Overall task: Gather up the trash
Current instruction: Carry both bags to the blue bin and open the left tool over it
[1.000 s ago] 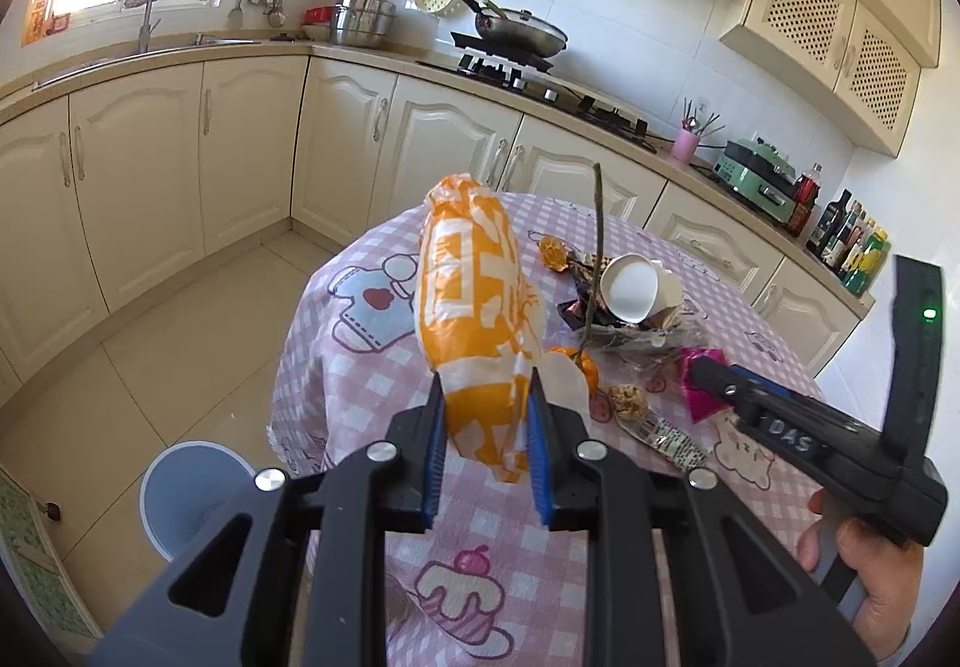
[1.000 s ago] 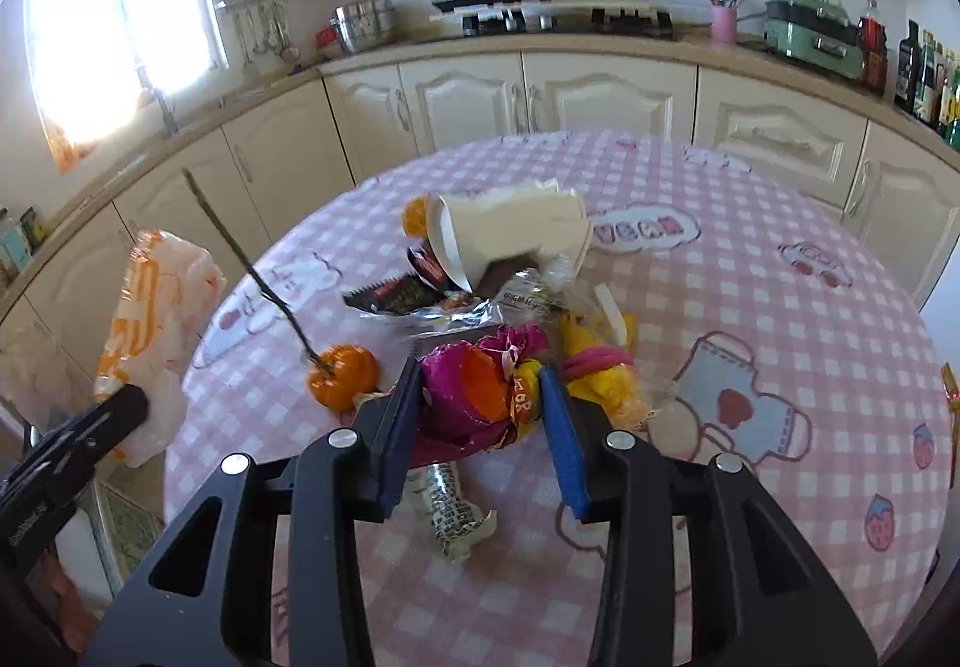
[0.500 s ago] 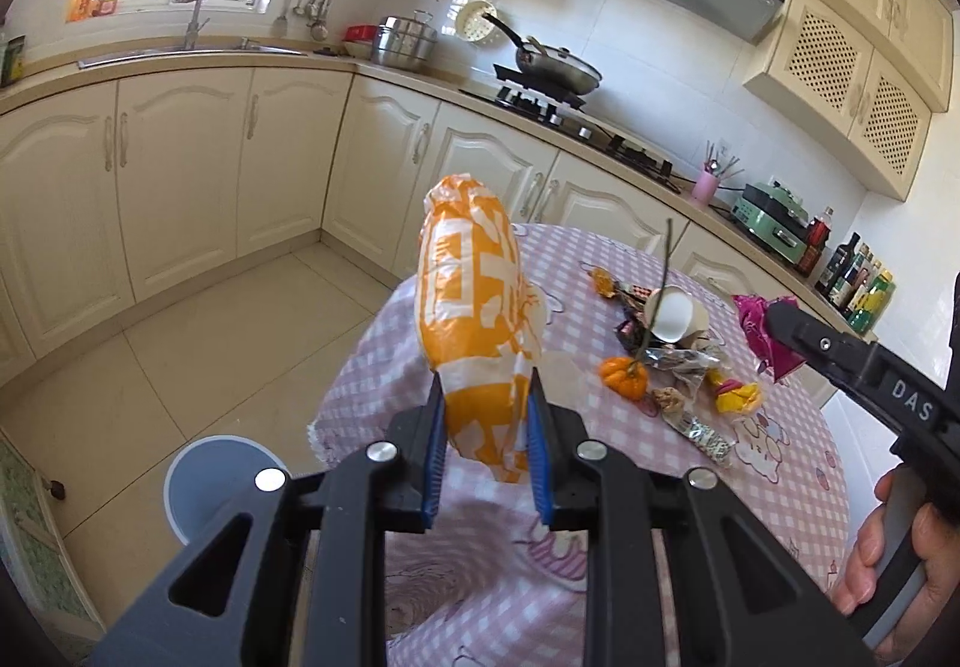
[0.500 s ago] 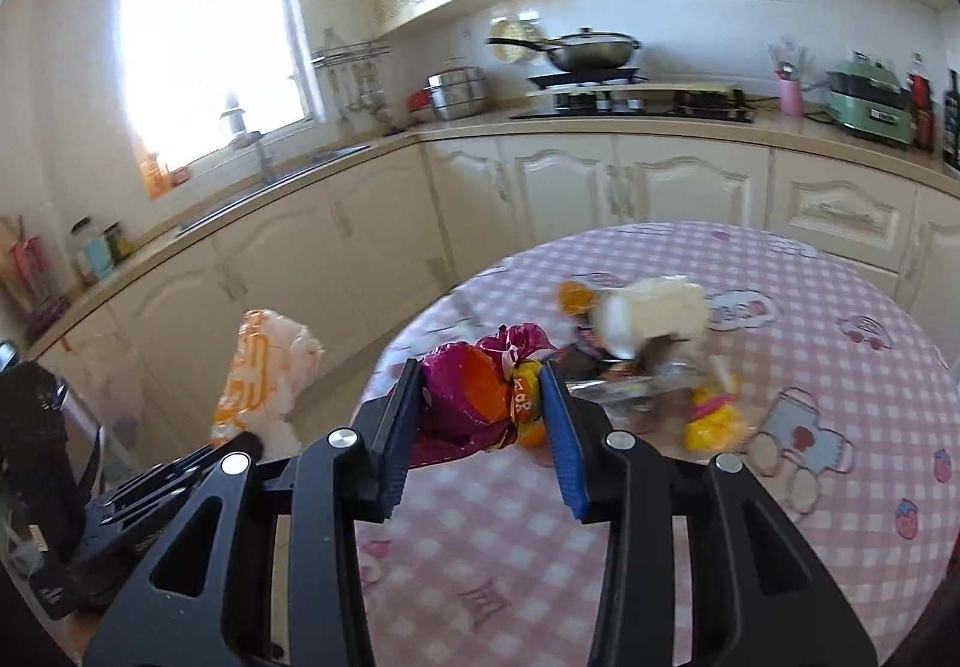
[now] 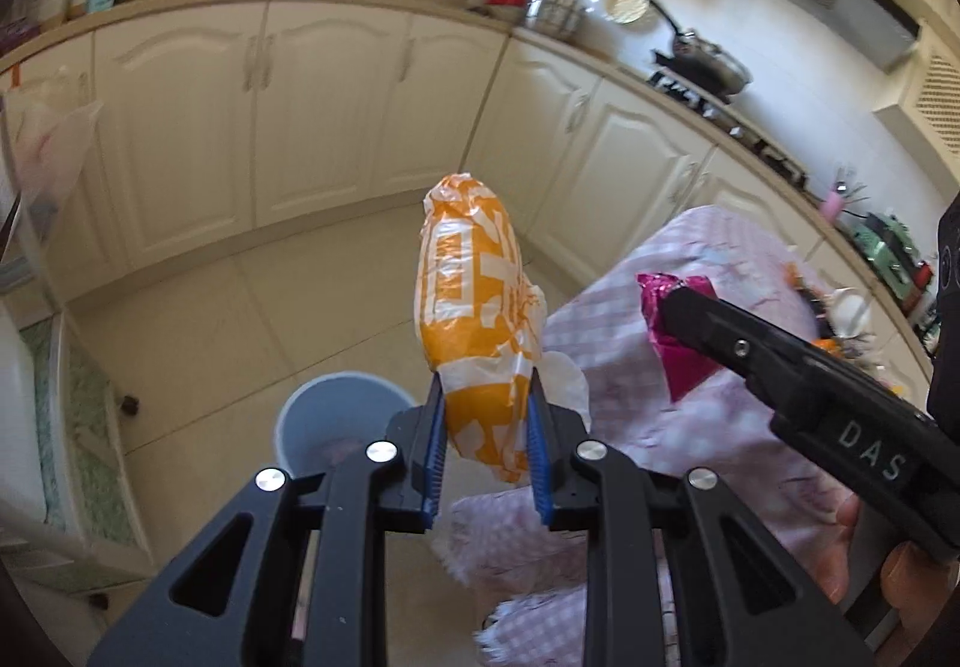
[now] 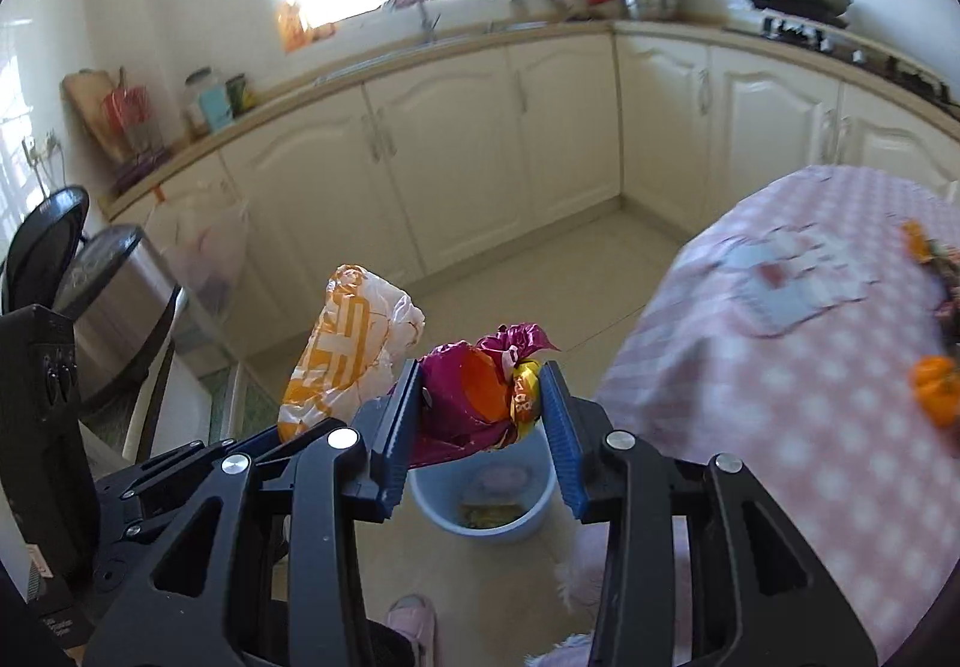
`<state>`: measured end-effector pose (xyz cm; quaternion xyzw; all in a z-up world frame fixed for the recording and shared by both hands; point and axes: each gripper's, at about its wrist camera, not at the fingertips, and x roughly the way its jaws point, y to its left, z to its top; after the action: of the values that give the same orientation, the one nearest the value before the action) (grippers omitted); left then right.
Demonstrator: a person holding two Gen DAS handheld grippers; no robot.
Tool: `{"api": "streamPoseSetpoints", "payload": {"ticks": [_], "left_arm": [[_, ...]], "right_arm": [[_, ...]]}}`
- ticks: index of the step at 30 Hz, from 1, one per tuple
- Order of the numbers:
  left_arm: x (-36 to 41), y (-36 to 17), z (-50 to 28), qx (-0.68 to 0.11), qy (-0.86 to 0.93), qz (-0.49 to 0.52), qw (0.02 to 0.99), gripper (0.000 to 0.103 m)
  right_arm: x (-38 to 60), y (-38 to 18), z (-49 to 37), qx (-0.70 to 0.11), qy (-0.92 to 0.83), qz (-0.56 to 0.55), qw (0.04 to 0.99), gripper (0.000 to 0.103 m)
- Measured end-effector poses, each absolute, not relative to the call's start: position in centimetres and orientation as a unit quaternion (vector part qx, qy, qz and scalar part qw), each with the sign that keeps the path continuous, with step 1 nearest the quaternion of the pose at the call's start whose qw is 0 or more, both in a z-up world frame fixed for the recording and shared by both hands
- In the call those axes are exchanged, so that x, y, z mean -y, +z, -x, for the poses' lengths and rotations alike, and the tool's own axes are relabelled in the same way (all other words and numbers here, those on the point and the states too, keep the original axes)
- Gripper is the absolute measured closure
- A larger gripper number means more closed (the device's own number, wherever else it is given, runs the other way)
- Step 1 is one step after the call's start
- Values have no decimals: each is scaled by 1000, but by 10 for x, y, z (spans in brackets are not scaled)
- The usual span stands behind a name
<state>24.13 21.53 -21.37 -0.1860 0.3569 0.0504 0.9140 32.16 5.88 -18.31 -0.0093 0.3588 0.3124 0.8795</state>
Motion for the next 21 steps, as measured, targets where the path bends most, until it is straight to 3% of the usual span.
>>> {"api": "streamPoseSetpoints", "payload": {"ticks": [12, 15, 19, 21], "left_arm": [[-287, -308, -297, -421, 93, 214, 877, 79], [-299, -322, -313, -420, 110, 215, 875, 69], [-304, -329, -322, -415, 129, 206, 877, 48], [-304, -332, -322, -414, 133, 205, 877, 45]], "right_arm": [[-131, -266, -366, -414, 305, 40, 856, 65], [-134, -278, -377, -418, 296, 37, 858, 65], [-140, -289, -385, -423, 291, 37, 857, 65], [-143, -293, -387, -425, 291, 40, 856, 65]]}}
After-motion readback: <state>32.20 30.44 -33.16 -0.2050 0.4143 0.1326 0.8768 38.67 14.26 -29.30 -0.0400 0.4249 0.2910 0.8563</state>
